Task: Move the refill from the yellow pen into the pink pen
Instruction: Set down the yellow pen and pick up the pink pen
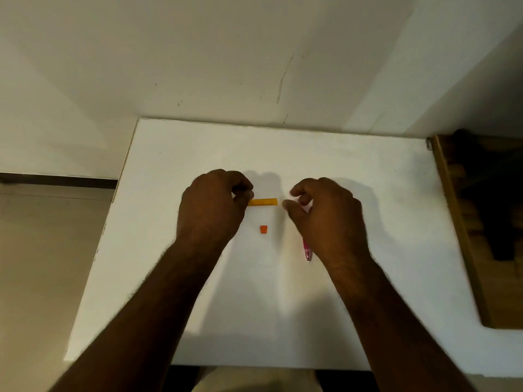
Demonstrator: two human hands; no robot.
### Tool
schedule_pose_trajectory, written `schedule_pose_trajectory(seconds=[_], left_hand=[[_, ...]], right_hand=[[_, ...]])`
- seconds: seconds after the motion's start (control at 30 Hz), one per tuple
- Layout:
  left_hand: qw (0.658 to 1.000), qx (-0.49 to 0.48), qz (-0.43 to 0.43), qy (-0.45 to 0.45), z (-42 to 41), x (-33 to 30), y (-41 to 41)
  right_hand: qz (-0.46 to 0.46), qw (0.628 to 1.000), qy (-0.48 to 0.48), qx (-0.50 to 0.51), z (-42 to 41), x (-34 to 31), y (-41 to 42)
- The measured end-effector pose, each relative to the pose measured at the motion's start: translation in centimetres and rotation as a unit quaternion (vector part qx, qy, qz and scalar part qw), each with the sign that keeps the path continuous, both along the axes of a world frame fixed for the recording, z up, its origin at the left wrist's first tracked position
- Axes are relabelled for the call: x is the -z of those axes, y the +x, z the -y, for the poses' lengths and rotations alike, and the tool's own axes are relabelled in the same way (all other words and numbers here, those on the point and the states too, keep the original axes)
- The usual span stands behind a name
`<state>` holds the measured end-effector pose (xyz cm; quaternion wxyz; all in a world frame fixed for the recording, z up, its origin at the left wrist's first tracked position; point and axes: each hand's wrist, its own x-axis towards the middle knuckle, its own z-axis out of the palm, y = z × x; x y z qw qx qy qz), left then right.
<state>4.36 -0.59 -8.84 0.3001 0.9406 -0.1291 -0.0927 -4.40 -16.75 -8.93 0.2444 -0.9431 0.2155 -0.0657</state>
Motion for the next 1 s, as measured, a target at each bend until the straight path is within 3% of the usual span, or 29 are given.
schedule_pose_trajectory(seconds=[0.1,0.23,0.37,0.5,0.7,0.9,1.0], left_hand=[[1.000,0.001,0.003,0.010,0.0,0.1,0.1],[1.000,0.012,0.007,0.016,0.1,0.3,0.1],[0.998,0.044,0.019,0.029,0.3,0.6,-0.2],[0.995,0.071,0.036,0.067,0.6,0.9,-0.6],[0.994,0.083,0.032,0.058,0.9,0.9,-0.8],[0.990,0.070,0.064,-0.101,1.7,0.0,-1.5],[0.983,0.077,0.095,-0.139,1.8,-0.5,-1.8]], right_hand=[[-0.037,0.993,0.043,-0.102,-1.5,-0.3,0.1],[-0.089,0.985,0.003,-0.147,-2.7,0.8,0.0],[-0.063,0.990,0.047,-0.114,-2.3,0.9,-0.2],[-0.006,0.985,0.174,0.012,-0.4,0.2,0.2],[0.078,0.895,0.415,0.142,1.6,-0.7,0.1],[0.136,0.813,0.530,0.201,1.8,-1.6,0.2],[0.152,0.791,0.562,0.185,1.8,-2.0,0.3]])
